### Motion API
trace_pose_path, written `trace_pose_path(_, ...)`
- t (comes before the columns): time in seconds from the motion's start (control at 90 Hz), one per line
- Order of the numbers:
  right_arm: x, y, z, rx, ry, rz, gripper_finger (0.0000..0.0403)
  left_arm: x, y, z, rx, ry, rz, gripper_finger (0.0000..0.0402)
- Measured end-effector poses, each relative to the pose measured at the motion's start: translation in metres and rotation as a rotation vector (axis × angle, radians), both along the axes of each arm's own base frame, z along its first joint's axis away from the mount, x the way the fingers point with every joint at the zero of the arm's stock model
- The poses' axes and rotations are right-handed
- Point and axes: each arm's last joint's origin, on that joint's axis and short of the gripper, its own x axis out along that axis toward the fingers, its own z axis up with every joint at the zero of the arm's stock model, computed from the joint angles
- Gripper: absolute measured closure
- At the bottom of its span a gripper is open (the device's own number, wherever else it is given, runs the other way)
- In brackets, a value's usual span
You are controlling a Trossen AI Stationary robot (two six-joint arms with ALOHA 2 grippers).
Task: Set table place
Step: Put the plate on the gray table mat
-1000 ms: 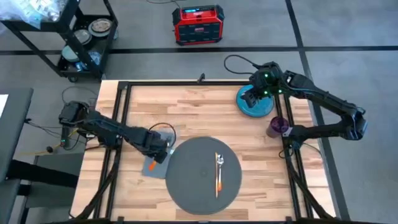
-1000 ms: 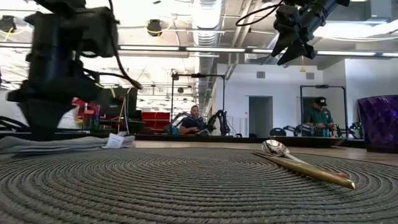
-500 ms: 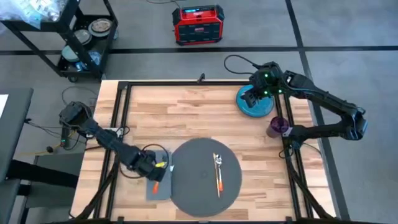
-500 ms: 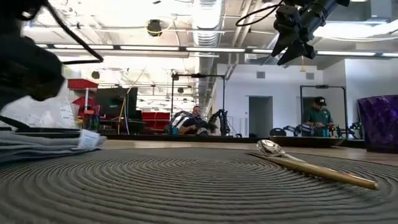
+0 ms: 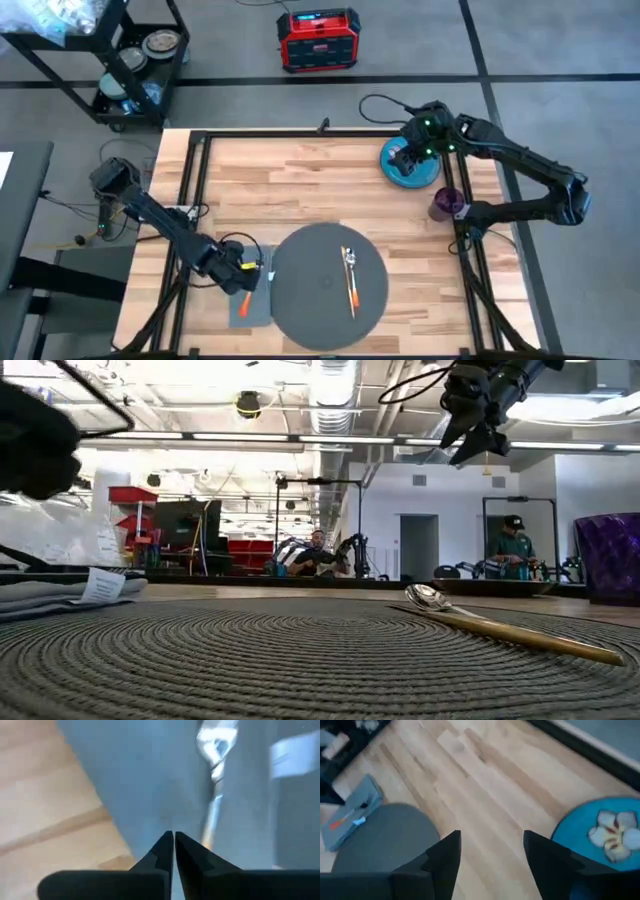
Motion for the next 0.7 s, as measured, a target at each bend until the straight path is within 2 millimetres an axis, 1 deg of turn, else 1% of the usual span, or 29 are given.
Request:
trace_pose_path(0.1,-0.003,0.001,-0.003,0.014,0.048,0.004,0.0179,-0.001,0.011,0.016,0.073,-0.148,0.06,0.0389)
trace_pose_path(0.189,-0.002,0.0,-0.008,0.03,0.086,0.011,0.0178,0.001,0.026,0.032,0.18,-0.308,0.111,0.0382)
trace_pose_path(0.278,0.0,-0.004,-0.009,0.026,0.08,0.003,0.0178,0.011,0.046,0.045,0.258,-0.412,0.138,0.038)
trace_pose_path(0.356,0.001,-0.009,-0.007,0.001,0.053,-0.027,0.0178,0.026,0.068,0.052,0.313,-0.473,0.135,0.0383)
trace_pose_path(0.456,-0.002,-0.018,-0.005,-0.014,0.028,-0.085,0.0178,0.049,0.101,0.062,0.385,-0.581,0.108,0.0391)
trace_pose_path(0.544,-0.011,-0.022,-0.004,-0.009,0.032,-0.125,0.0178,0.068,0.138,0.067,0.44,-0.675,0.141,0.0395)
trace_pose_path(0.622,-0.017,-0.024,-0.004,0.007,0.032,-0.142,0.0178,0.082,0.173,0.065,0.426,-0.754,0.162,0.0397)
trace_pose_path(0.7,-0.02,-0.026,-0.003,0.008,0.03,-0.153,0.0178,0.097,0.206,0.052,0.37,-0.819,0.157,0.0398)
